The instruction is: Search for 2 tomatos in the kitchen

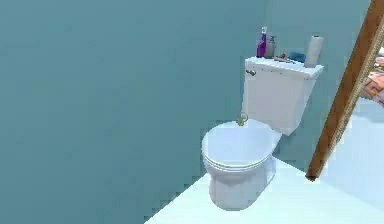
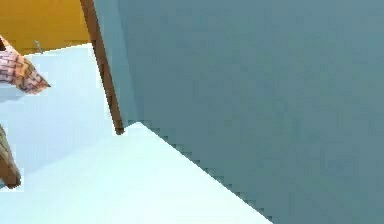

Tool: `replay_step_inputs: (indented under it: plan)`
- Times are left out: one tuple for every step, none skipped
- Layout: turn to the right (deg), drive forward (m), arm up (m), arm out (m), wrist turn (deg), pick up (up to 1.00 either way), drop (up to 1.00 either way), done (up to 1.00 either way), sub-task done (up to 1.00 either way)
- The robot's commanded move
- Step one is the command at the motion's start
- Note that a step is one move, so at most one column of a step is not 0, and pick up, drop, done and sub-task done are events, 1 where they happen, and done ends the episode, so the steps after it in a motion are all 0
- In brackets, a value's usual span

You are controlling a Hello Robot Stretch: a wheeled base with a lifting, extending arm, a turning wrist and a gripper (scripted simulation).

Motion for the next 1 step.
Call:
replay_step_inputs:
  plan:
    - [-45.0, 0.0, 0.0, 0.0, 0.0, 0.0, 0.0, 0.0, 0.0]
